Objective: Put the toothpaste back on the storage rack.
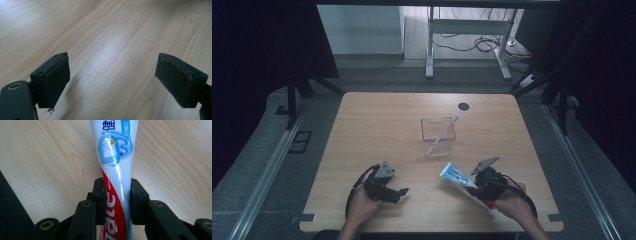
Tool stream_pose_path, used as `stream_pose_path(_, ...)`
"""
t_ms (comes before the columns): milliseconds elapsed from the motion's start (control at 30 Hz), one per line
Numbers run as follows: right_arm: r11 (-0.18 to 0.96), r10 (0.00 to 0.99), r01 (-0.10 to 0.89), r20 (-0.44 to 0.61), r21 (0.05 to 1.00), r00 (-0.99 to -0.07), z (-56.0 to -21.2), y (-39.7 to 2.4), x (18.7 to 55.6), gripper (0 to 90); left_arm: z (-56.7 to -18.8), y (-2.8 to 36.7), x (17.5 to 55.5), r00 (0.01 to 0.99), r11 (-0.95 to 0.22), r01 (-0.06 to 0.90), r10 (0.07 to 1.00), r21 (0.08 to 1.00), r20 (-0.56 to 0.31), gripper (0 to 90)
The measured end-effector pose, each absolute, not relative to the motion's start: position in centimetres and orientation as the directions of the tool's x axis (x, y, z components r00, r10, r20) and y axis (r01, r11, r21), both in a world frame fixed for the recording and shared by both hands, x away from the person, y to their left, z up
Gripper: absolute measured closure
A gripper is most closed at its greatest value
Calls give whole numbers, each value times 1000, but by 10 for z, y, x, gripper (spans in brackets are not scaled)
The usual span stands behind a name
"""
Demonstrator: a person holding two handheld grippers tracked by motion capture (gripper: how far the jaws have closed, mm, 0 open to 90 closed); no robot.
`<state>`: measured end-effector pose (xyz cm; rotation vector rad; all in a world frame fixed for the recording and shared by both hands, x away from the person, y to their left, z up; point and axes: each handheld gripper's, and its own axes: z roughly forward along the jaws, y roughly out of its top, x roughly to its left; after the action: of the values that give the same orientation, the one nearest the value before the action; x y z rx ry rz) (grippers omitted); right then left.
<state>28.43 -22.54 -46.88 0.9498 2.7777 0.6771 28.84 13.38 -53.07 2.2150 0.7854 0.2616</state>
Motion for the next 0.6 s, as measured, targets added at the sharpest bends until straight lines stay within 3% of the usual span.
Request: stream_pose_path(600,645,625,538,31,542,-780,-446,-229,295,709,-528,135,288,790,-504,457,609,733,-73,129)
